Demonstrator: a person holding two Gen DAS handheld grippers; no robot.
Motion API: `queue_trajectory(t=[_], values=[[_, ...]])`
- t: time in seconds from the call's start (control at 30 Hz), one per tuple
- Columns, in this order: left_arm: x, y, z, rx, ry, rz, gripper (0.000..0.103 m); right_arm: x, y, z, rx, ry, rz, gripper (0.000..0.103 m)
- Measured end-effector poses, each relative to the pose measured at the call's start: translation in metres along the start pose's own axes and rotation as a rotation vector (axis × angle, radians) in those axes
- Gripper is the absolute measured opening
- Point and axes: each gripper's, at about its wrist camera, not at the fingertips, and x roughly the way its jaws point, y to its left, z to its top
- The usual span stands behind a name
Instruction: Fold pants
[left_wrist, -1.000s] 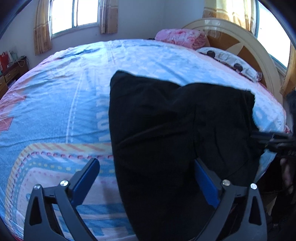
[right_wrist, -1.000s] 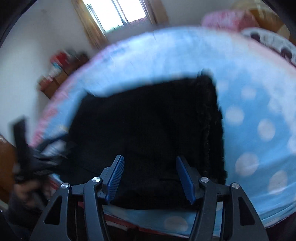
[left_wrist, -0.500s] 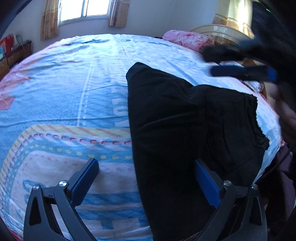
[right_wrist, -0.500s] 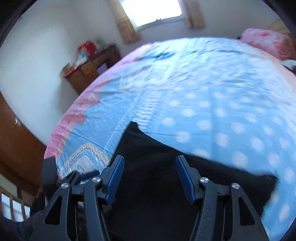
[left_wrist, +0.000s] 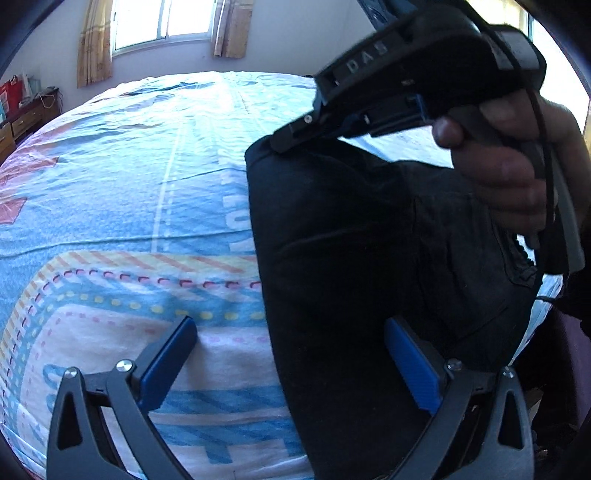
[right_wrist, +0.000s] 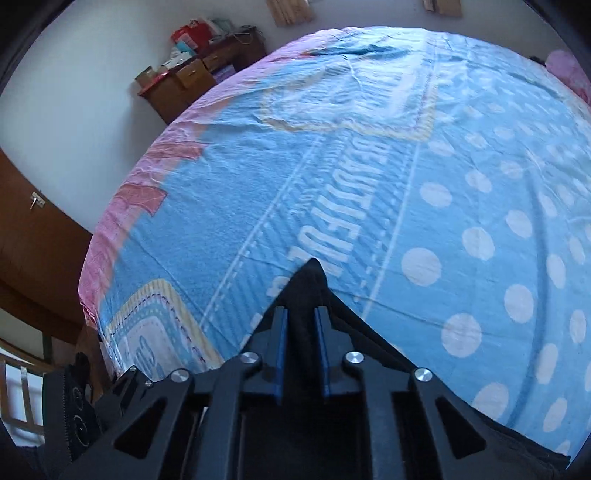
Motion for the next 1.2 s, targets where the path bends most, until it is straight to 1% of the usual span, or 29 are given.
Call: queue_trajectory(t=[0.13, 0.17, 0.27, 0.37, 0.43, 0.47, 0.5, 0.53, 0.57, 0.6, 0.63, 0.67, 0.73, 0.77, 0.8, 0.83, 0.9, 0.93, 1.1, 1.13, 1.17, 1.2], values=[[0.000, -0.002, 0.000, 0.000, -0.002, -0.001, 0.103, 0.001, 0.005, 0.010, 0.004, -0.014, 0.000, 0.005], [0.000, -0.002, 0.000, 0.002, -0.003, 0.001, 0.103, 0.001, 0.005, 0.013, 0.007, -0.022, 0.004, 0.002], [0.000, -0.002, -0.002, 0.010, -0.012, 0.003, 0.103, 0.007, 0.004, 0.019, 0.010, -0.019, -0.010, 0.002], [-0.001, -0.003, -0.003, 0.020, -0.010, 0.000, 0.103, 0.018, -0.001, 0.019, 0.010, 0.009, -0.012, 0.002], [-0.002, -0.002, -0.003, 0.022, -0.009, -0.005, 0.103, 0.017, -0.005, 0.018, 0.002, 0.011, 0.029, 0.003], [-0.002, -0.002, -0.004, 0.027, -0.006, -0.005, 0.103, 0.014, -0.011, 0.018, 0.023, 0.013, 0.057, 0.005], [-0.003, -0.003, -0.004, 0.030, -0.003, -0.003, 0.103, 0.014, -0.014, 0.019, 0.036, 0.021, 0.071, 0.014], [-0.003, -0.003, -0.004, 0.031, 0.000, -0.004, 0.103, 0.013, -0.017, 0.021, 0.042, 0.033, 0.080, 0.036], [-0.004, -0.002, -0.005, 0.030, 0.002, -0.006, 0.103, 0.012, -0.018, 0.022, 0.036, 0.053, 0.095, 0.047], [-0.004, -0.002, -0.007, 0.034, 0.004, -0.007, 0.103, 0.013, -0.016, 0.022, 0.029, 0.064, 0.106, 0.054], [-0.005, -0.001, -0.008, 0.037, 0.004, -0.008, 0.103, 0.013, -0.013, 0.022, 0.009, 0.084, 0.122, 0.054], [-0.006, -0.001, -0.009, 0.039, 0.003, -0.010, 0.103, 0.014, -0.007, 0.023, -0.024, 0.100, 0.120, 0.054], [-0.006, -0.001, -0.011, 0.047, 0.001, -0.011, 0.103, 0.020, 0.000, 0.023, -0.067, 0.126, 0.088, 0.053], [-0.007, -0.001, -0.012, 0.050, 0.001, -0.011, 0.103, 0.024, 0.002, 0.023, -0.072, 0.141, 0.076, 0.048], [-0.007, -0.001, -0.013, 0.055, 0.000, -0.014, 0.103, 0.029, 0.003, 0.023, -0.077, 0.158, 0.057, 0.031], [-0.008, 0.000, -0.013, 0.056, 0.001, -0.017, 0.103, 0.034, 0.005, 0.023, -0.086, 0.175, 0.035, 0.030], [-0.009, 0.000, -0.014, 0.058, 0.005, -0.025, 0.103, 0.038, 0.008, 0.022, -0.095, 0.168, 0.042, 0.021], [-0.010, 0.000, -0.014, 0.061, 0.007, -0.026, 0.103, 0.037, 0.011, 0.022, -0.099, 0.159, 0.040, 0.018], [-0.008, 0.008, -0.013, 0.072, -0.003, -0.023, 0.103, 0.035, 0.026, 0.025, -0.138, 0.100, 0.028, 0.014], [-0.007, 0.009, -0.013, 0.074, -0.005, -0.024, 0.103, 0.040, 0.024, 0.026, -0.132, 0.101, 0.014, 0.014], [-0.008, 0.009, -0.013, 0.076, -0.007, -0.023, 0.103, 0.051, 0.016, 0.026, -0.099, 0.125, 0.016, 0.014], [-0.008, 0.010, -0.013, 0.077, -0.007, -0.025, 0.103, 0.054, 0.011, 0.026, -0.080, 0.126, 0.035, 0.014]])
